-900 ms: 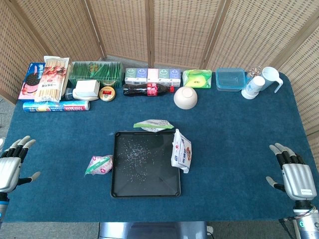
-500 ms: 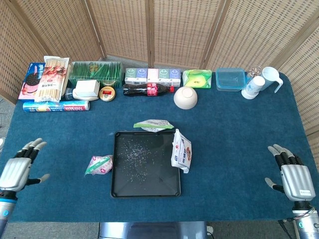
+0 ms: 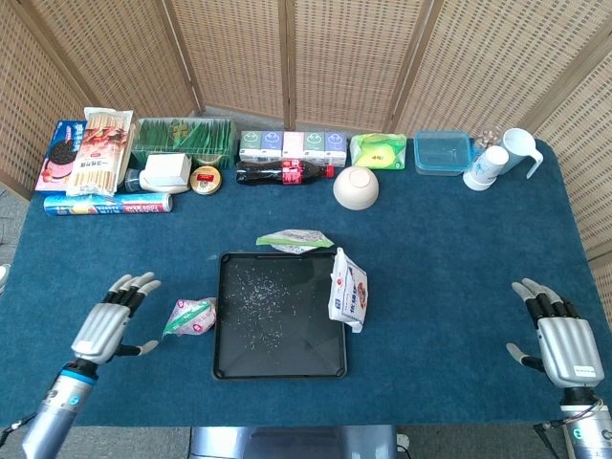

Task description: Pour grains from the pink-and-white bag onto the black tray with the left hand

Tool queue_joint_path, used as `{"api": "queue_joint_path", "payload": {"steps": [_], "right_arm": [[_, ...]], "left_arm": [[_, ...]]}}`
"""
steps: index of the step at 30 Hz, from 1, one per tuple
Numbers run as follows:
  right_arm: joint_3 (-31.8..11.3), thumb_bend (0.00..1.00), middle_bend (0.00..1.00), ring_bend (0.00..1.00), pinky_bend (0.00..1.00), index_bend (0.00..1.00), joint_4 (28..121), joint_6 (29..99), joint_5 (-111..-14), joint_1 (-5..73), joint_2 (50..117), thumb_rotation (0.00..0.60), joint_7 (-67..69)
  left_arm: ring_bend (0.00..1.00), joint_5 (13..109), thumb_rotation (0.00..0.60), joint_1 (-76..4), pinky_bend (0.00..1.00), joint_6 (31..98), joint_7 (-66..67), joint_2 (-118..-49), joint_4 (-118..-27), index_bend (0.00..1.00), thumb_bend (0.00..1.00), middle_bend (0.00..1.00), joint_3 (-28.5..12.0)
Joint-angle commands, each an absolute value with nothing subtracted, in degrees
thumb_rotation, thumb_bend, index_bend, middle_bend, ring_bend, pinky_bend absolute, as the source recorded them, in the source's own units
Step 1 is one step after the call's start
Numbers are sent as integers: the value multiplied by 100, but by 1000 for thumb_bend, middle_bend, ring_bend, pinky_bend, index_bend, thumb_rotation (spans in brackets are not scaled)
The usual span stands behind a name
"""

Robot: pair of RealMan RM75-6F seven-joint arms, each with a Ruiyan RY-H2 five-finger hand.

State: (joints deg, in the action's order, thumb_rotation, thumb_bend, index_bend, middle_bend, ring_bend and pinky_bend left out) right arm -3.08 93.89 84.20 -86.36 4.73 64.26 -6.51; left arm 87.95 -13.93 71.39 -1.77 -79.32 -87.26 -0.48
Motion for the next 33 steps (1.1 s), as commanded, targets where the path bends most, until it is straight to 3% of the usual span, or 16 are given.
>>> {"api": "queue_joint_path", "payload": {"steps": [1, 14, 21, 25, 29, 33], "right_arm": [[-308, 0, 126, 166, 212, 137, 9396, 8426, -8644, 471, 6412, 600, -634], [-310, 0, 126, 166, 212, 137, 9377, 8360, -8596, 487, 6411, 600, -580], [-321, 0, 126, 166, 211, 137, 9358, 8324, -8560, 501, 6410, 600, -539], [-346, 0, 126, 166, 212, 137, 9368, 8350, -8522, 486, 6378, 600, -472], [-374, 0, 126, 166, 211, 137, 9373, 8375, -8478, 466, 6331, 600, -368], [-423, 0, 126, 166, 211, 137, 9383, 8397, -8412, 453, 6271, 600, -250]], "left_arm": [[21, 8579, 600, -1502, 46, 6935, -48, -8155, -8816, 27, 0, 30, -106], [21, 8050, 600, -1683, 49, 6667, 147, -8656, -8923, 29, 12, 30, -287], [33, 7601, 600, -1700, 92, 6716, 697, -8975, -8843, 115, 76, 31, -428], [103, 7509, 600, -1735, 146, 6818, 963, -9134, -8786, 182, 99, 85, -508], [218, 7466, 600, -1761, 274, 6956, 1209, -9355, -8669, 343, 126, 215, -563], [306, 7383, 600, -1810, 332, 6979, 1541, -9505, -8580, 469, 139, 320, -570]]}}
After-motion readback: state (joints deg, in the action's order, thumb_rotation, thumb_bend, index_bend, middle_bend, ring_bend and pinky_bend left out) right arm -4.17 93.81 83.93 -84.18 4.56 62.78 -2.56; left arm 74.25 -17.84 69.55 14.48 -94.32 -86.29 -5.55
